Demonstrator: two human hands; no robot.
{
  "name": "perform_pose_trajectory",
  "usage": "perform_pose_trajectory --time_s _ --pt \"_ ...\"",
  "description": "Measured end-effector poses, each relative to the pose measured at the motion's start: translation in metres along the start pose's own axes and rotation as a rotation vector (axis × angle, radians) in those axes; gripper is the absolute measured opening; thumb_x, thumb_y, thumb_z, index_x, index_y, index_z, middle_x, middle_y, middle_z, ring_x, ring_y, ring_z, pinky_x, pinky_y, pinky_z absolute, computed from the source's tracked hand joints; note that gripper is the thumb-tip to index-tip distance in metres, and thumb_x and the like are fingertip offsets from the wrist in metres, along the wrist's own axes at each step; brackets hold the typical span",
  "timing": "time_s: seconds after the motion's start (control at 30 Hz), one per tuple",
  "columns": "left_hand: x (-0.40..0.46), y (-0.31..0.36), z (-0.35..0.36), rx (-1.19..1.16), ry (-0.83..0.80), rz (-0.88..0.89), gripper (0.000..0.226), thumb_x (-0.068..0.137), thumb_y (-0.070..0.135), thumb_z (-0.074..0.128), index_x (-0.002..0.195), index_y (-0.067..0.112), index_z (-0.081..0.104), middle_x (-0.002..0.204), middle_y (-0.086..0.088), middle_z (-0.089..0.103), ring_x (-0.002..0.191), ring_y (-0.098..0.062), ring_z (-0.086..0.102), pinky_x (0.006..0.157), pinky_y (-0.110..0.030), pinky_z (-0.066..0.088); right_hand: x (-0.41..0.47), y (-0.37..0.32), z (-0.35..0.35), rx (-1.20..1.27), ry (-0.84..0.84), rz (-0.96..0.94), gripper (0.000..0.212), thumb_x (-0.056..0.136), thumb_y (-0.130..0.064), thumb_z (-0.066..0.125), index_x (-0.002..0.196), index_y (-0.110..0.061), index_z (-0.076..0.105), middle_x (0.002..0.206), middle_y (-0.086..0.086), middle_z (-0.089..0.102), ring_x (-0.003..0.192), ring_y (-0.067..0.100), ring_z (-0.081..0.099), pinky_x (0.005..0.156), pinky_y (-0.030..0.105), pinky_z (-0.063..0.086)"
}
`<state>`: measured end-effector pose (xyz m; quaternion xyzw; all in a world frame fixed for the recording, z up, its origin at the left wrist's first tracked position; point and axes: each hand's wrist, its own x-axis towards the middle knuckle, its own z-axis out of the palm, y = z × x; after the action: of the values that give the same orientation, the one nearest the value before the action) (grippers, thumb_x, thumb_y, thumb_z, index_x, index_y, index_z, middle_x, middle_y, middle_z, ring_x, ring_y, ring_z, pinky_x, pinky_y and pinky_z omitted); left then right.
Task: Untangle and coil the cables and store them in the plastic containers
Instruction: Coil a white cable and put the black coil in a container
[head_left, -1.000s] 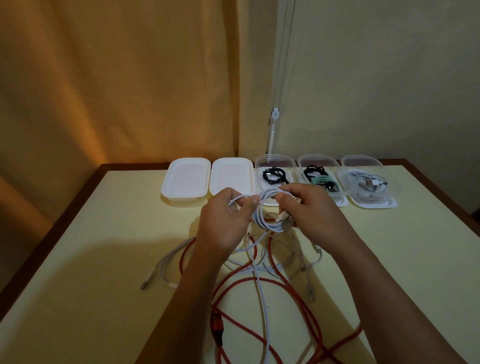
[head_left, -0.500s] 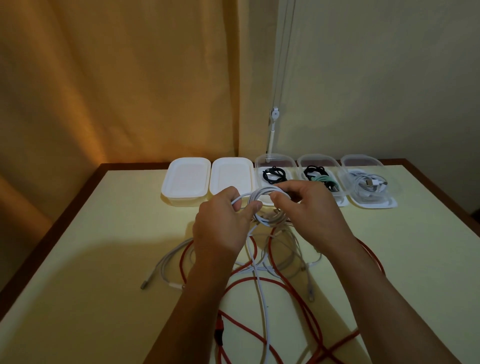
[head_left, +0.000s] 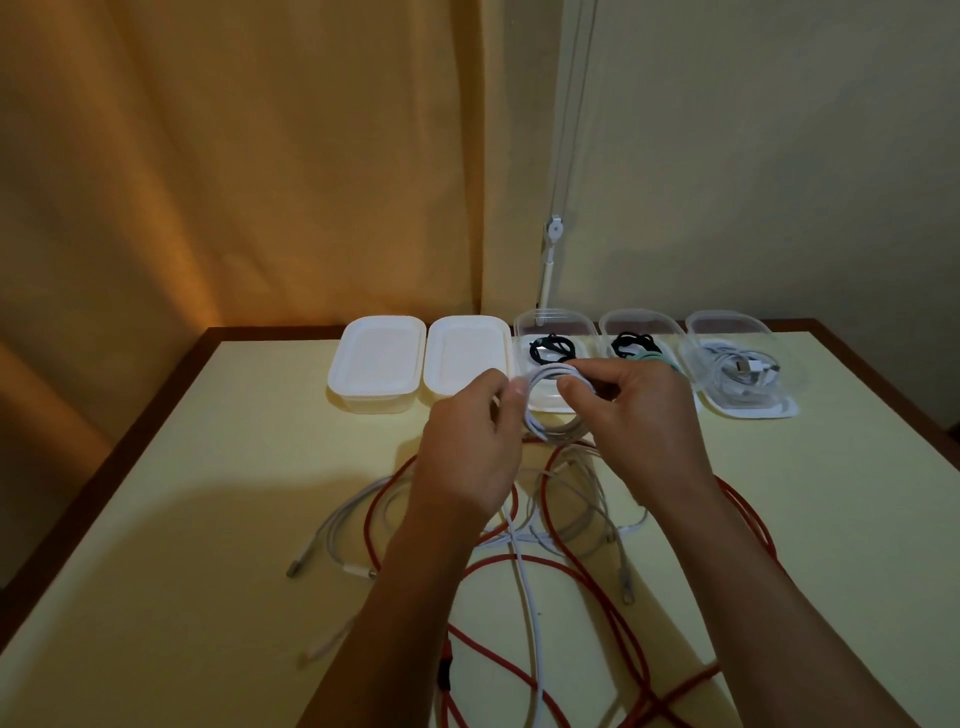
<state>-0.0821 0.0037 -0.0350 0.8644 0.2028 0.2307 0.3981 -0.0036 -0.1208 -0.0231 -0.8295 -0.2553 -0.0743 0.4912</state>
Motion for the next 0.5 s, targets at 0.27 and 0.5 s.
perform_pose_trajectory --time_s 0.27,0.5 --pt "0.005 -0.01 -0.002 -0.237 -0.059 0.002 0.023 0.097 0.027 0.057 0.076 0.022 0.065 0.073 0.008 0.066 0.074 -0.012 0.064 0.073 -0.048 0.058 -0.002 0.0 0.003 0.161 -0.009 0.052 0.022 0.092 -0.017 0.069 0.113 -0.019 0.077 0.092 -0.018 0.072 0.082 -0.011 0.067 0.067 0.007 0.051" --pt "0.008 -0.013 -0.007 -0.52 -0.102 -0.293 0.03 0.087 0.032 0.072 0.111 0.018 0.06 0.102 -0.005 0.07 0.088 -0.019 0.072 0.075 -0.031 0.061 0.0 -0.002 0.0 0.329 -0.069 0.129 0.019 0.093 -0.017 0.069 0.098 -0.033 0.077 0.078 -0.017 0.075 0.068 -0.004 0.067 0.064 0.016 0.05"
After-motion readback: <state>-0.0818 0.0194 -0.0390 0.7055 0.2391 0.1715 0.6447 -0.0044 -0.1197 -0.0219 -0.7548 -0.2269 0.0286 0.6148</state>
